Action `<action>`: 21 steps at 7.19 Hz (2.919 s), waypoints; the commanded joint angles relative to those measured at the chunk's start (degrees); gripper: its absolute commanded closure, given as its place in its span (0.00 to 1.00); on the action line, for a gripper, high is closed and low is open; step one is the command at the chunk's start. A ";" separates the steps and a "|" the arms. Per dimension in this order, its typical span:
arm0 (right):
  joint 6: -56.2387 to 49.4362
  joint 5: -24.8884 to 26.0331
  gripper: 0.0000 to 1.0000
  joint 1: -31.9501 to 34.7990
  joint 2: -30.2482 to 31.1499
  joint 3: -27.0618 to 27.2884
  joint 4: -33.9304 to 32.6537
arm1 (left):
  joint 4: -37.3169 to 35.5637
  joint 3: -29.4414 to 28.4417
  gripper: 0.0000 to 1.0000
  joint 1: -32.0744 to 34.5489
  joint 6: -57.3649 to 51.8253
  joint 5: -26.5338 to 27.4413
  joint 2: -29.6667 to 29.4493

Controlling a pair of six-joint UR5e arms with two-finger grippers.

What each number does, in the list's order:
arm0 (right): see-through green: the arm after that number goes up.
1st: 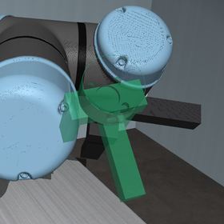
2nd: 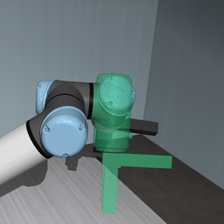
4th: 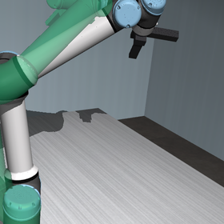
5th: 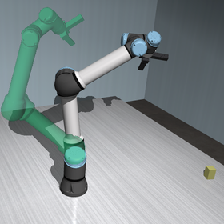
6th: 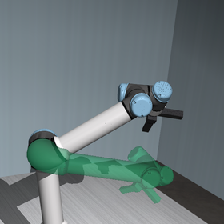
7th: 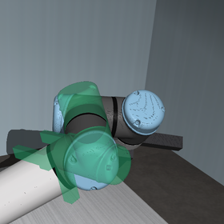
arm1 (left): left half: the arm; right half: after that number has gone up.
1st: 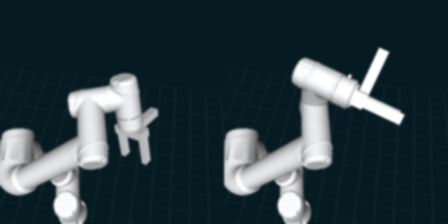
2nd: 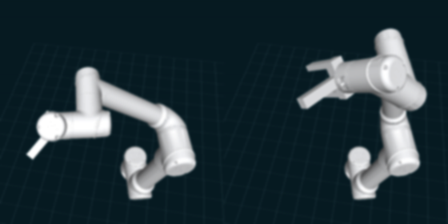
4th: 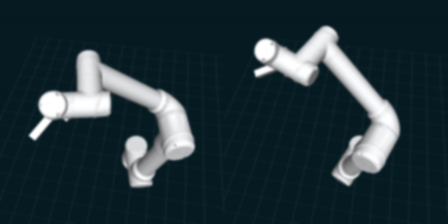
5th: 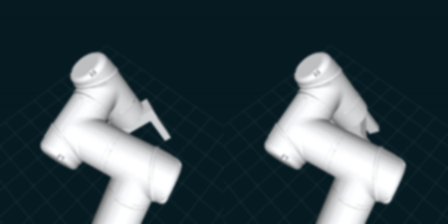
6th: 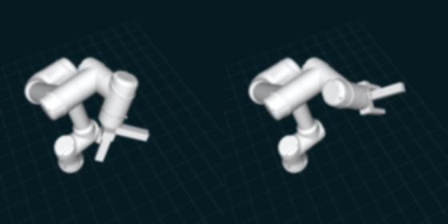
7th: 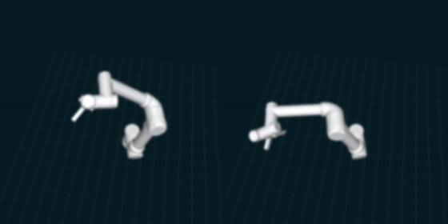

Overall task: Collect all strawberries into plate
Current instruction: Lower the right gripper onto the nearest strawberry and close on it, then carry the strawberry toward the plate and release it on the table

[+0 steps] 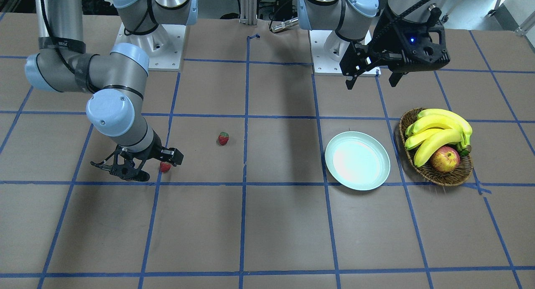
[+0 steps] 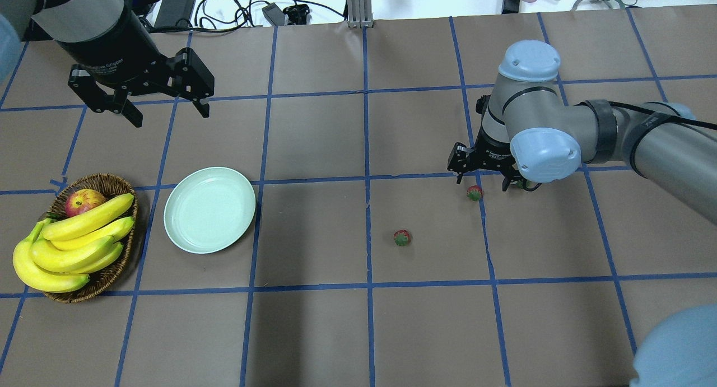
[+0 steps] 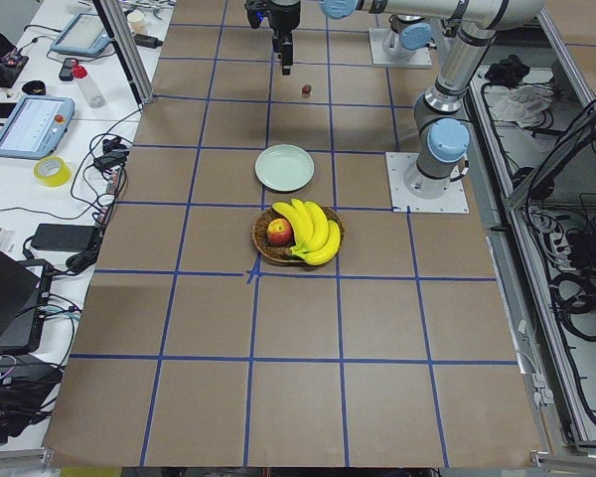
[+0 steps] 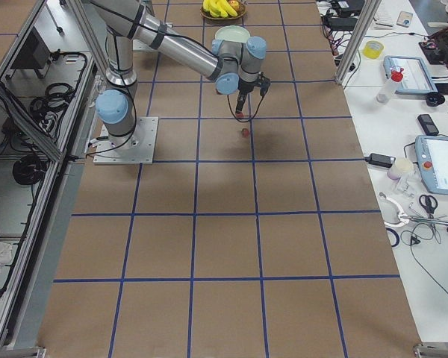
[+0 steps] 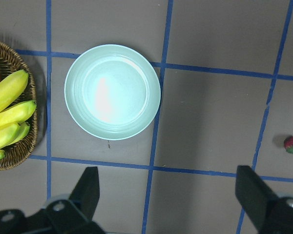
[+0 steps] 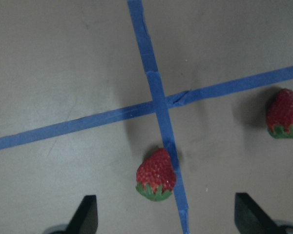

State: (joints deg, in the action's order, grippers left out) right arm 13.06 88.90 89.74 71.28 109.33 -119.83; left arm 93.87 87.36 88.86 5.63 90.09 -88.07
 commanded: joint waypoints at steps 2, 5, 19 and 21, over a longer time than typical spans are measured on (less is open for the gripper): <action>0.12 -0.30 0.00 0.00 -2.81 0.09 -2.25 | 0.00 0.00 0.00 -0.09 0.00 0.00 0.00; 0.03 -1.18 0.11 0.00 -2.90 0.88 -2.25 | 0.00 0.00 0.00 -0.09 0.00 0.00 0.00; 0.30 -7.04 1.00 0.61 1.47 -2.98 4.58 | 0.00 0.00 0.00 0.00 0.09 0.00 0.00; 5.26 -9.17 1.00 5.59 2.11 -4.03 4.26 | 0.00 0.00 0.00 0.00 0.09 0.00 0.00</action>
State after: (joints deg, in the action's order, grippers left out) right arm 14.72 81.20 92.20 72.96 106.17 -115.72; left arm 93.87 87.36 88.86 5.66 90.09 -88.06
